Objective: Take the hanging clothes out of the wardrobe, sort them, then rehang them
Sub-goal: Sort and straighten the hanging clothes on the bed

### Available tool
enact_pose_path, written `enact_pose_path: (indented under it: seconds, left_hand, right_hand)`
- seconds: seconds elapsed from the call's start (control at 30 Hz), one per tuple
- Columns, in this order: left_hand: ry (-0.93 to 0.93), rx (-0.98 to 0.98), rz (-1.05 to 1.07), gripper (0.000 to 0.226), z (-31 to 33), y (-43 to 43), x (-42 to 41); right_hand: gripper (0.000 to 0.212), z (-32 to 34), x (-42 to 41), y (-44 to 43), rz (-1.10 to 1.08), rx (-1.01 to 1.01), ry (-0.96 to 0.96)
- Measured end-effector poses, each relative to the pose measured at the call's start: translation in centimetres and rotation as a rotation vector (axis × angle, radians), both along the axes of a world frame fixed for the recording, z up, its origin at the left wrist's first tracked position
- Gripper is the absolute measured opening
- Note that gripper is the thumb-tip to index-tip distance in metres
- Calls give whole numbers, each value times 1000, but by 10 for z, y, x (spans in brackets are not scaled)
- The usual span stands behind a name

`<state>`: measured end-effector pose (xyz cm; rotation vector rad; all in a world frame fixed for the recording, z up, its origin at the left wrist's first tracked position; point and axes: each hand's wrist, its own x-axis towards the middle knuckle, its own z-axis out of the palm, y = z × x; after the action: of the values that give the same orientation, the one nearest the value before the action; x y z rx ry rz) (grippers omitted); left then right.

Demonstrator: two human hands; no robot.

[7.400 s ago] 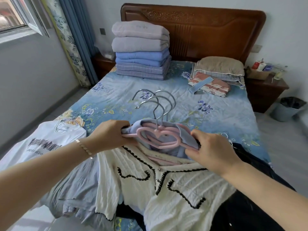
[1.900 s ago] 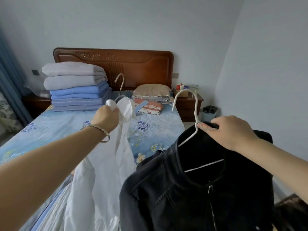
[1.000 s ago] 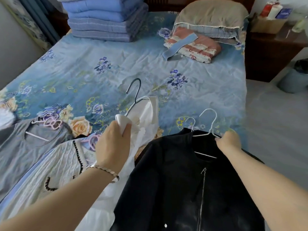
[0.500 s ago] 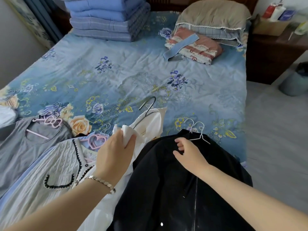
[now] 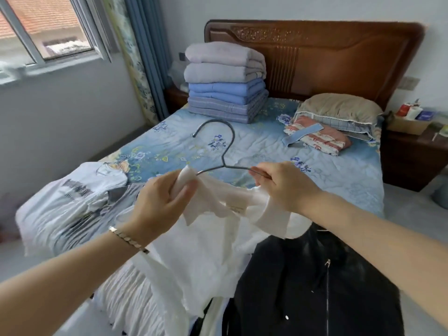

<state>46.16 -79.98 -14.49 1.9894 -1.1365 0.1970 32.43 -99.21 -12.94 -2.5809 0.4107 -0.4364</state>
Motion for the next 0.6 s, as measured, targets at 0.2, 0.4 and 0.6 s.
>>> enact_pose_path:
  seconds: [0.2, 0.4, 0.6]
  left_hand:
    - [23, -68, 7, 48, 44, 135, 13]
    - [107, -180, -148, 52, 83, 218, 10]
    - [328, -279, -225, 48, 92, 235, 11]
  right_hand:
    - [40, 92, -4, 149, 65, 132, 191]
    - [40, 151, -24, 244, 197, 281, 249]
    - [31, 158, -31, 259, 87, 298, 110]
